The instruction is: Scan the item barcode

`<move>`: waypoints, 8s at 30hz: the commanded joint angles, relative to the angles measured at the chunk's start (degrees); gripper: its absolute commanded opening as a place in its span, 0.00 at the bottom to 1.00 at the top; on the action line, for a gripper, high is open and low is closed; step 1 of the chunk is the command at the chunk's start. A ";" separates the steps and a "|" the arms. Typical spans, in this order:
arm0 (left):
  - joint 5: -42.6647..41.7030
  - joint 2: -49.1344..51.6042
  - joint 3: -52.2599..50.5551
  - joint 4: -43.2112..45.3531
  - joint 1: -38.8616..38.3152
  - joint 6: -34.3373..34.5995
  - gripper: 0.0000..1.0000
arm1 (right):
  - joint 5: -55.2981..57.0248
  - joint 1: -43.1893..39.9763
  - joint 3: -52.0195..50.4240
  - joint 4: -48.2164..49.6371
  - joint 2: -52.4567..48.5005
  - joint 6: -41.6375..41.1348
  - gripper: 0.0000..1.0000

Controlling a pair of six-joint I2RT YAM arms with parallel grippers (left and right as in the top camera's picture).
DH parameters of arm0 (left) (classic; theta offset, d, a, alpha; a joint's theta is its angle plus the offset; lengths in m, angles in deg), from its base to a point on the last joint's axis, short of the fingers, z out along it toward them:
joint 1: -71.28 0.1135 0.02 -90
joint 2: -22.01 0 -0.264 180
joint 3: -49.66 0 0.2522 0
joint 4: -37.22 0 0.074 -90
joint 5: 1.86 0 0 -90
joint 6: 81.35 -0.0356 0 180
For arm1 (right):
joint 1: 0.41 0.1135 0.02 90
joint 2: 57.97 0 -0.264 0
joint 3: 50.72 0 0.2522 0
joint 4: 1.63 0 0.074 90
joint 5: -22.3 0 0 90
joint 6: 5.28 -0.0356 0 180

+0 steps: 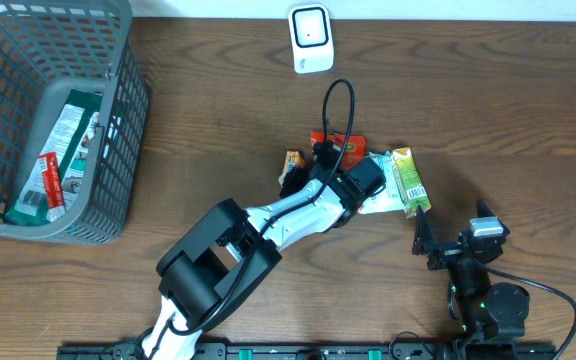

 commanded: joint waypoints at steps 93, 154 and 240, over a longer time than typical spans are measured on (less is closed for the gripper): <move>6.71 2.95 0.37 -1.46 -0.42 -5.03 0.11 | 0.09 -0.61 -0.07 -0.17 0.24 -0.79 0.99; -41.88 -11.13 5.11 -6.34 19.08 -7.89 0.76 | 0.11 -0.61 -0.07 -0.17 0.24 -0.79 0.99; -27.26 -29.99 24.26 -16.81 57.13 -4.37 0.70 | 0.09 -0.61 -0.07 -0.17 0.24 -0.79 0.99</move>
